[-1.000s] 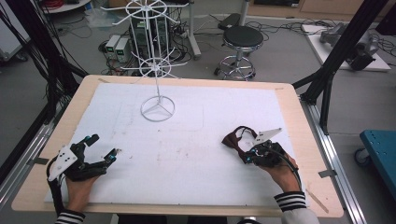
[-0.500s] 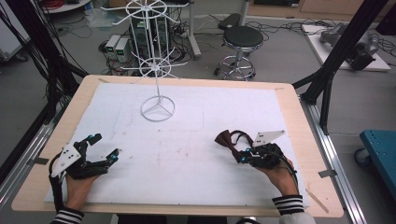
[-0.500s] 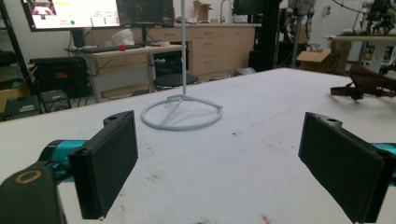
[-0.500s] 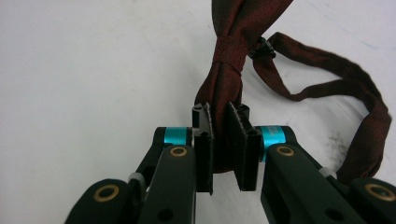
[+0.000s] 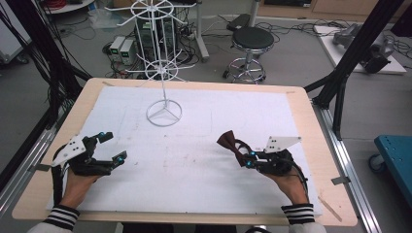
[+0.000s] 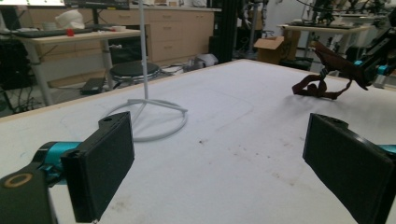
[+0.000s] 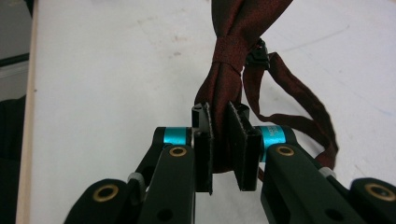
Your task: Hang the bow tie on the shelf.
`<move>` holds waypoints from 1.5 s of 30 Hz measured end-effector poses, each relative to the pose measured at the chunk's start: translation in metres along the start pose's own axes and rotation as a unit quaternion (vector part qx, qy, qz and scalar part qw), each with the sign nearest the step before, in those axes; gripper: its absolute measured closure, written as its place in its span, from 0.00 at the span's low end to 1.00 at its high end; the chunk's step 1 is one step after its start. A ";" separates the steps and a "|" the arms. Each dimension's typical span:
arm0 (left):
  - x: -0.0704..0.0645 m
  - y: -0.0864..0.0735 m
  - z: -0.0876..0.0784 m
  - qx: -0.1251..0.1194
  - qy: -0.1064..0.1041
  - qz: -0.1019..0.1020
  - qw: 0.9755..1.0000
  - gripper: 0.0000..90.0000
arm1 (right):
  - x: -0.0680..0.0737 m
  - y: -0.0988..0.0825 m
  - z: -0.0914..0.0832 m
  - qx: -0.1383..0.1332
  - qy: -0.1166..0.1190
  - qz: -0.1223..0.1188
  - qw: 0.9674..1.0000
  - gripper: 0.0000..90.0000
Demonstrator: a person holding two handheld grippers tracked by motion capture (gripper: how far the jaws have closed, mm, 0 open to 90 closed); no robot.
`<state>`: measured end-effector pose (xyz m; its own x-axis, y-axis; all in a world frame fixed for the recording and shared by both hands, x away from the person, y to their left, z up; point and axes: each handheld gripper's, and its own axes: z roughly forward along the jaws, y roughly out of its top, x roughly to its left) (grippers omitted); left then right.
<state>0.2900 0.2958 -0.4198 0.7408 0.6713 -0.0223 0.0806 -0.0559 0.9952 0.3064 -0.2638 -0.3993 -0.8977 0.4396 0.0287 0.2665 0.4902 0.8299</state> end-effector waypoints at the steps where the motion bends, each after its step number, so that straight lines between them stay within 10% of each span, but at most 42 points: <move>1: 0.000 0.002 0.001 0.001 -0.004 -0.002 1.000 0.10 | 0.000 0.000 0.000 0.000 0.000 0.000 1.000 0.90; 9: 0.001 0.027 0.013 0.021 -0.054 0.010 0.998 0.10 | 0.004 0.007 0.006 -0.035 0.021 -0.017 0.999 0.90; 21: -0.008 0.056 0.037 0.041 -0.142 0.024 0.989 0.09 | 0.013 0.027 0.017 -0.067 0.046 -0.039 0.996 0.90; 45: -0.042 0.086 0.095 0.061 -0.222 0.044 0.972 0.07 | 0.033 0.063 0.048 -0.087 0.094 -0.080 0.988 0.90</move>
<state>0.3290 0.1929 -0.3426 0.9609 0.2770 -0.0030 0.0617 -0.2034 0.9771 0.3106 -0.1821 -0.3732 -0.9772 0.2114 -0.0218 0.0656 0.3974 0.9153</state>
